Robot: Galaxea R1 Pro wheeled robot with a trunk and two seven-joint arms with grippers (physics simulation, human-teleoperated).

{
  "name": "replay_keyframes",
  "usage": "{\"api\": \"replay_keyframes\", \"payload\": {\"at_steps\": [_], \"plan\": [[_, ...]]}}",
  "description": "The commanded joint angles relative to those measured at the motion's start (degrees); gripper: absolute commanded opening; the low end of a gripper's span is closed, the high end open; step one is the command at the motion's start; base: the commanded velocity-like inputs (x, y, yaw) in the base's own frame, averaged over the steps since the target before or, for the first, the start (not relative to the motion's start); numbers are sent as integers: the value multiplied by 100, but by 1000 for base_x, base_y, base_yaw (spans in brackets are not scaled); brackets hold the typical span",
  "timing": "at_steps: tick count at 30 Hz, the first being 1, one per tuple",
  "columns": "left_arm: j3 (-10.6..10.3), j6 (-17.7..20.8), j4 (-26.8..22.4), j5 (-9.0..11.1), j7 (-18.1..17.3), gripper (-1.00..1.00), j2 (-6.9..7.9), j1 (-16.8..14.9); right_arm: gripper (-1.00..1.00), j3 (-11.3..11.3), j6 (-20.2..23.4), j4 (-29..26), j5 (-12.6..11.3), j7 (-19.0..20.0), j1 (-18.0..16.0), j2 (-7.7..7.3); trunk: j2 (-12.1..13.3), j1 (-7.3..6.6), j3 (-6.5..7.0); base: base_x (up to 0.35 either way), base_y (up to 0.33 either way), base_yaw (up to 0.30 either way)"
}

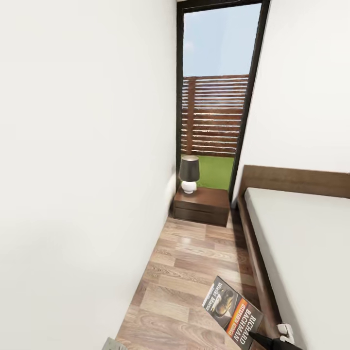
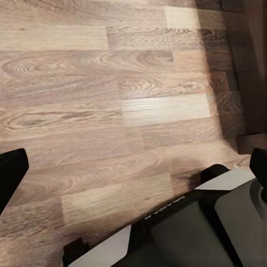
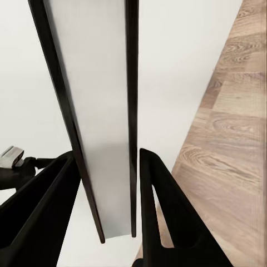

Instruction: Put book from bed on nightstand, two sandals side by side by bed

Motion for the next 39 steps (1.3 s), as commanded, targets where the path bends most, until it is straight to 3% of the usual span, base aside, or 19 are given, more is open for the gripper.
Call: {"api": "replay_keyframes", "payload": {"at_steps": [1,14,20,39], "plan": [[-49,-22,3,50,-17,100,2,-4,-100,25,-24,3,-43,9,-8,0,-13,4,-13,1,0,-283],[-49,-22,3,50,-17,100,2,-5,-100,25,-24,4,-43,9,-8,0,-13,4,-13,0,0,-282],[-49,-22,3,50,-17,100,2,-8,-100,25,-24,4,-43,9,-8,3,-13,4,-13,32,0,-86],[-49,-22,3,50,-17,100,2,-5,-100,25,-24,4,-43,9,-8,-1,-13,4,-13,310,0,-2]]}}
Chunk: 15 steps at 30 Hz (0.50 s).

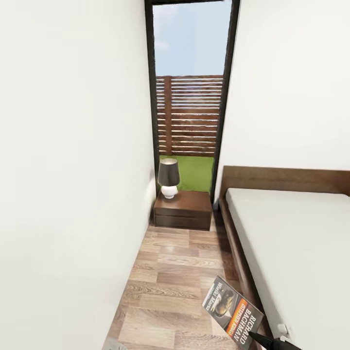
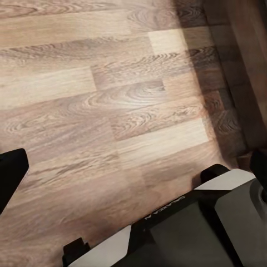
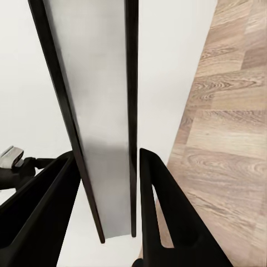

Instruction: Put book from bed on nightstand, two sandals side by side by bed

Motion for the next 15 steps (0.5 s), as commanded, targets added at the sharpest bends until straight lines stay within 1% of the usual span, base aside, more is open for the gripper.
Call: {"api": "replay_keyframes", "payload": {"at_steps": [1,3,5,11,15], "plan": [[-49,-22,5,49,-17,100,1,-5,-100,25,-24,1,-44,10,-6,-3,-12,7,-13,331,0,-28],[-49,-22,5,49,-17,100,1,-6,-100,25,-21,1,-44,10,-6,-3,-12,7,-13,327,0,-151],[-49,-22,5,49,-17,100,1,-6,-100,25,-17,1,-44,10,-6,-1,-12,7,-13,187,0,-244],[-49,-22,5,49,-17,100,1,-5,-100,25,-21,1,-44,11,-6,0,-12,7,-13,46,0,-268],[-49,-22,5,49,-17,100,1,-7,-100,25,-23,1,-44,12,-6,-3,-12,7,-13,5,0,-123]]}}
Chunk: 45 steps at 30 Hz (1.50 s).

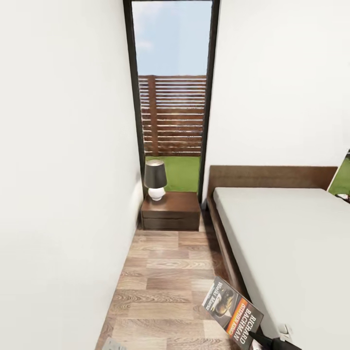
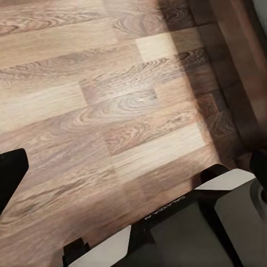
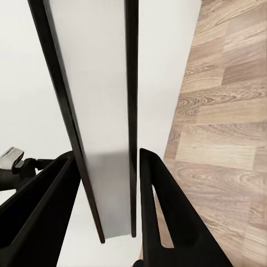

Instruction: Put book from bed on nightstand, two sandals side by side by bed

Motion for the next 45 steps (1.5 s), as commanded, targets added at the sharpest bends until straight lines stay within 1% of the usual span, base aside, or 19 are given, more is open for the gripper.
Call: {"api": "replay_keyframes", "payload": {"at_steps": [1,4,9,16,24,45], "plan": [[-50,-22,4,49,-17,100,1,-5,-100,44,-23,3,-42,12,-6,1,-13,4,-13,1,0,-27],[-50,-22,4,49,-17,100,1,-5,-100,46,-23,3,-42,10,-6,0,-13,4,-13,52,0,-13],[-50,-22,4,49,-17,100,1,-3,-100,44,-23,3,-42,8,-6,2,-13,4,-13,259,0,-3],[-50,-22,4,49,-17,100,1,-3,-100,44,-23,3,-42,8,-6,-1,-13,4,-13,321,0,-2],[-50,-22,4,49,-17,100,1,-3,-100,44,-23,3,-42,6,-6,-2,-13,4,-13,330,0,-117],[-50,-22,4,49,-17,100,1,-3,-100,44,-25,3,-42,-2,-6,0,-13,4,-13,330,0,-3]]}}
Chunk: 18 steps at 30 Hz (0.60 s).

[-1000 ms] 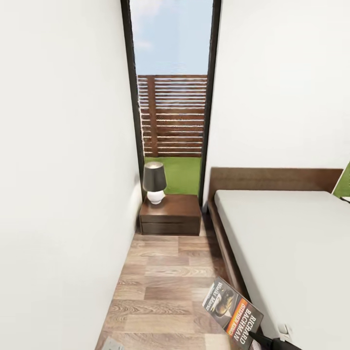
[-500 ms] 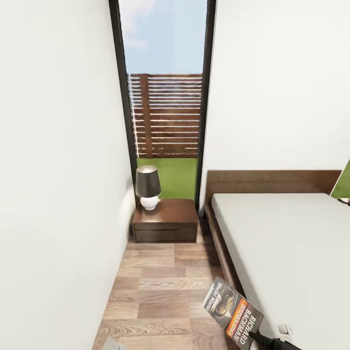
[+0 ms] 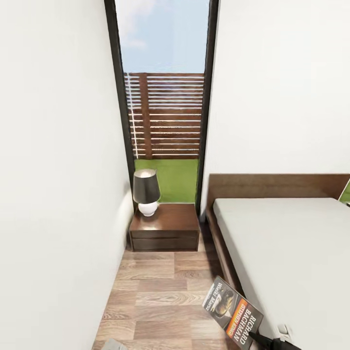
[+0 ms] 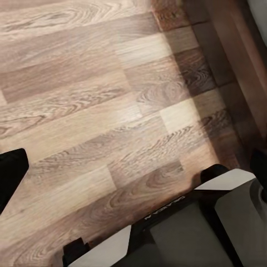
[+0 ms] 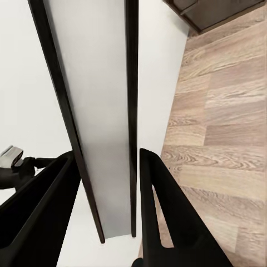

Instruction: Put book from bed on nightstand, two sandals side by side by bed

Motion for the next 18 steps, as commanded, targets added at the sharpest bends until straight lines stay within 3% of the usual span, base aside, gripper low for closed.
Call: {"api": "replay_keyframes", "payload": {"at_steps": [1,18], "plan": [[-49,-22,5,49,-17,100,1,-5,-100,18,-24,1,-45,7,-6,-1,-12,7,-13,330,0,0],[-49,-22,5,49,-17,100,1,-5,-100,18,-31,1,-45,-9,-6,-1,-12,7,-13,330,0,0]]}}
